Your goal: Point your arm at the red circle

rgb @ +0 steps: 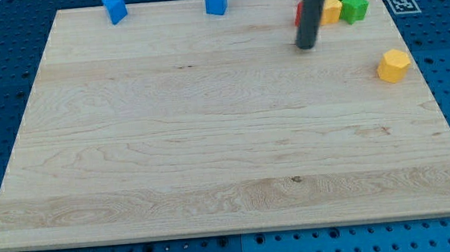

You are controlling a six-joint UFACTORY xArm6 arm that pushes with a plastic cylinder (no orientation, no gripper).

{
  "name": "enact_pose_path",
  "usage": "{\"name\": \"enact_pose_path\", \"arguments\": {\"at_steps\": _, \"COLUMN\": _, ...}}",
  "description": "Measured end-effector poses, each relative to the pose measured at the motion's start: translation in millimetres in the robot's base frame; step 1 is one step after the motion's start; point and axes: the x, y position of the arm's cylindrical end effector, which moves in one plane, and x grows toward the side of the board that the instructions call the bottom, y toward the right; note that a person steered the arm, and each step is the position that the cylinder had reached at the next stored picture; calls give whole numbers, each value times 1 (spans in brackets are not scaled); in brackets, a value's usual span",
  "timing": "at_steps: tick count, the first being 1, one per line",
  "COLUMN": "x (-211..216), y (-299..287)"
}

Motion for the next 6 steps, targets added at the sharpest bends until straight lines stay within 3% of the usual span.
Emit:
{"name": "enact_pose_path", "arguments": {"at_steps": 1, "x": -30, "y": -40}}
{"name": "enact_pose_path", "arguments": {"at_steps": 3, "x": -90, "y": -47}}
{"name": "enact_pose_path", "arguments": {"at_steps": 4, "x": -109, "y": -32}}
{"name": "enact_pose_path", "arguments": {"at_steps": 6, "x": -107, "y": 15}}
